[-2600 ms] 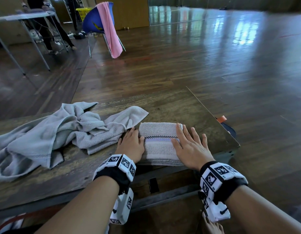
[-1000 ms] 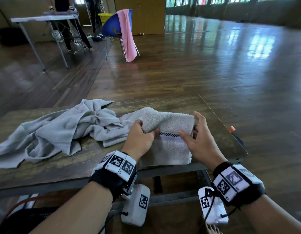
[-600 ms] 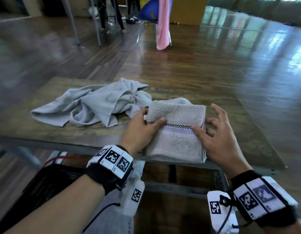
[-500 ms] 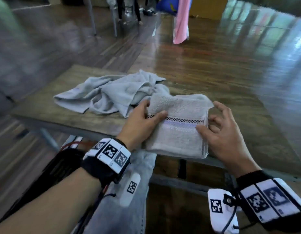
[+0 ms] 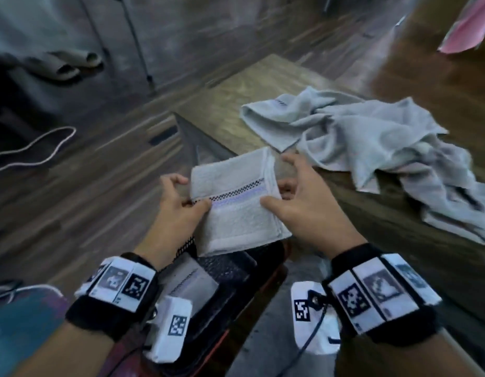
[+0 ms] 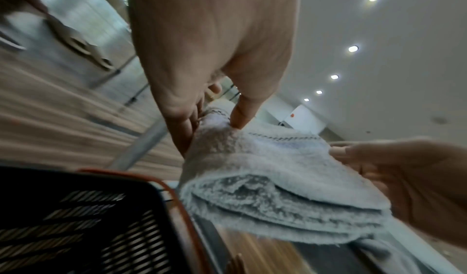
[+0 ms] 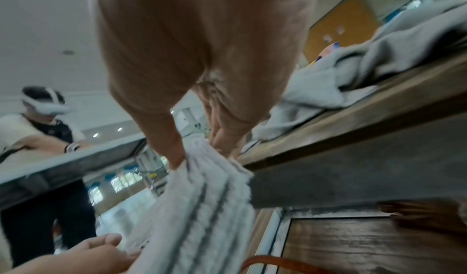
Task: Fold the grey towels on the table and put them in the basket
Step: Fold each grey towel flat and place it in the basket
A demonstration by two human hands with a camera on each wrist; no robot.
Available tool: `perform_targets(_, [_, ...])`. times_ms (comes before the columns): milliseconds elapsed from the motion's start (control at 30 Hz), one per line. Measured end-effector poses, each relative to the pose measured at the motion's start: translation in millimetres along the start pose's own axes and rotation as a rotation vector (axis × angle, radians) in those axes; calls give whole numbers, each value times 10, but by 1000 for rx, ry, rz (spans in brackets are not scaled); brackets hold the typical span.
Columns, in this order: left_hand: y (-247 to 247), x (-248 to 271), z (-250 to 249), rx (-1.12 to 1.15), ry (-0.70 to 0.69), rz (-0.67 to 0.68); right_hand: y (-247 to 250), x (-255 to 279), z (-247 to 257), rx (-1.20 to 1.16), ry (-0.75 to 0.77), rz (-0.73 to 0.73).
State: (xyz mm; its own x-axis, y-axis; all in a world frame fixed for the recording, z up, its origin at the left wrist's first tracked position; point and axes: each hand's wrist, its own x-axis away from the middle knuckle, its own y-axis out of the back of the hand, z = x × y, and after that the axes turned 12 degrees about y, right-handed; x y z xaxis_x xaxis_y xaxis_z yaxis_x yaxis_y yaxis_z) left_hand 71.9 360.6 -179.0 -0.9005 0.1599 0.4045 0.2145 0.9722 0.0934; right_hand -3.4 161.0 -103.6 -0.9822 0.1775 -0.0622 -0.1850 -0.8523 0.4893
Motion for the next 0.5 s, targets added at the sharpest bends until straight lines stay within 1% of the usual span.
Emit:
perform_targets(100, [105, -157, 437, -37, 140, -53, -475, -258, -72, 183, -66, 134])
perform_targets(200, [38, -287, 846, -99, 336, -7, -898, -369, -285, 253, -213, 306])
perform_targets(267, [-28, -375, 1064, -172, 449, 43, -1101, -409, -475, 289, -298, 381])
perform_targets(367, [-139, -551, 1249, -228, 584, 114, -1284, -493, -734, 336, -405, 418])
perform_targets(433, [-190, -694, 1322, -247, 654, 139, -1361, -568, -855, 357, -428, 422])
perform_targets(500, [-227, -849, 1407, -203, 716, 155, -1443, -645, -965, 350, -461, 429])
